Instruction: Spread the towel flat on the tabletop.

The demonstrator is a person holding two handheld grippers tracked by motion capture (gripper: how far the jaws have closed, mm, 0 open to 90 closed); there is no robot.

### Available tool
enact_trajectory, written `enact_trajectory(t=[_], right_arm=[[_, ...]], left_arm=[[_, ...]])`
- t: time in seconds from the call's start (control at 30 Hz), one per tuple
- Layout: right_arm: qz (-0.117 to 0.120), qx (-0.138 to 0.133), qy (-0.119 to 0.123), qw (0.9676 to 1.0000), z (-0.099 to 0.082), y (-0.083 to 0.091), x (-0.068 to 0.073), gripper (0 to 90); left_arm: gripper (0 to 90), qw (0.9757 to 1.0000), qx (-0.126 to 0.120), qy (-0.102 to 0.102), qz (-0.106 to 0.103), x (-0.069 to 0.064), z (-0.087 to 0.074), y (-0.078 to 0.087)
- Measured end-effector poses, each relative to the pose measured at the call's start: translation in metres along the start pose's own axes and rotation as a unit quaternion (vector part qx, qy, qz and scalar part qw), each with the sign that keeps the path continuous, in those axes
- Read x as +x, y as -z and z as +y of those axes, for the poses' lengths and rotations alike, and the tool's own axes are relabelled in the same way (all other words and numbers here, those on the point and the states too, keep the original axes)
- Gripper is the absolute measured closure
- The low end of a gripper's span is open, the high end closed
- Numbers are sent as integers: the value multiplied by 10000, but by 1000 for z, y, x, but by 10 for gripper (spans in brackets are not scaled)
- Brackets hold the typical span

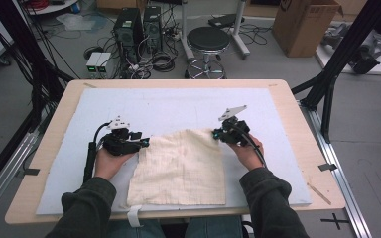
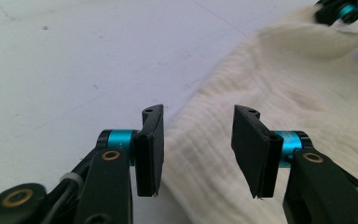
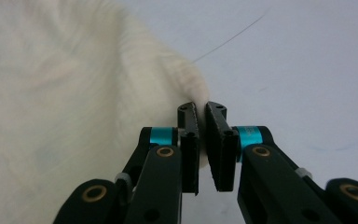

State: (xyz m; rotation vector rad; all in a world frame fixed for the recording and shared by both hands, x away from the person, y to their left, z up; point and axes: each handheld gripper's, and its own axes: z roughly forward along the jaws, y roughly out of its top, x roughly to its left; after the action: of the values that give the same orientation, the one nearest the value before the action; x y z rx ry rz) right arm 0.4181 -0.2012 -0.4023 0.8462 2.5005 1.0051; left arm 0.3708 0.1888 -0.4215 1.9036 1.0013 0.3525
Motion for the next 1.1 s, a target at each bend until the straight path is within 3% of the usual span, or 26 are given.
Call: enact_trajectory(t=[0.07, 0.13, 0.23, 0.37, 0.43, 0.57, 0.6, 0.7, 0.73, 0.8, 0.9, 1.0, 1.1], right_arm=[[-153, -166, -147, 9996, -2, 9, -8, 843], [-102, -65, -249, 9996, -6, 11, -13, 842], [-66, 50, -212, 9997, -8, 8, -13, 841], [59, 99, -143, 9998, -6, 5, -8, 840], [134, 128, -105, 9998, -6, 5, -6, 839], [221, 252, 33, 9994, -7, 9, 1, 837], [240, 287, 77, 9993, -7, 11, 2, 837], [290, 436, 215, 9984, -9, 15, 7, 836], [300, 494, 214, 9981, -11, 15, 8, 837], [353, 567, 271, 9974, -16, 16, 12, 836], [424, 630, 287, 9967, -26, 17, 18, 837], [451, 634, 257, 9966, -36, 17, 21, 837], [473, 651, 216, 9965, -43, 18, 21, 837]], left_arm=[[512, 9999, 131, 25, 22, 1, -2, -8], [505, 9997, 231, 6, 50, 2, -5, -14], [529, 9995, 320, 40, 53, 2, -7, -19], [836, 9976, 407, -528, -169, -9, -6, -12], [855, 9957, 406, -739, -378, -17, -6, -5], [860, 9888, 636, -1104, -781, -35, -13, 3], [860, 9870, 670, -1151, -901, -38, -15, 4], [853, 9784, 905, -1245, -1382, -47, -23, 3], [836, 9761, 967, -1318, -1434, -50, -24, 2], [763, 9738, 979, -1290, -1596, -52, -24, 0], [680, 9745, 921, -1151, -1690, -49, -22, 0], [655, 9773, 769, -917, -1748, -42, -20, 1], [652, 9785, 666, -814, -1772, -36, -16, 5]])
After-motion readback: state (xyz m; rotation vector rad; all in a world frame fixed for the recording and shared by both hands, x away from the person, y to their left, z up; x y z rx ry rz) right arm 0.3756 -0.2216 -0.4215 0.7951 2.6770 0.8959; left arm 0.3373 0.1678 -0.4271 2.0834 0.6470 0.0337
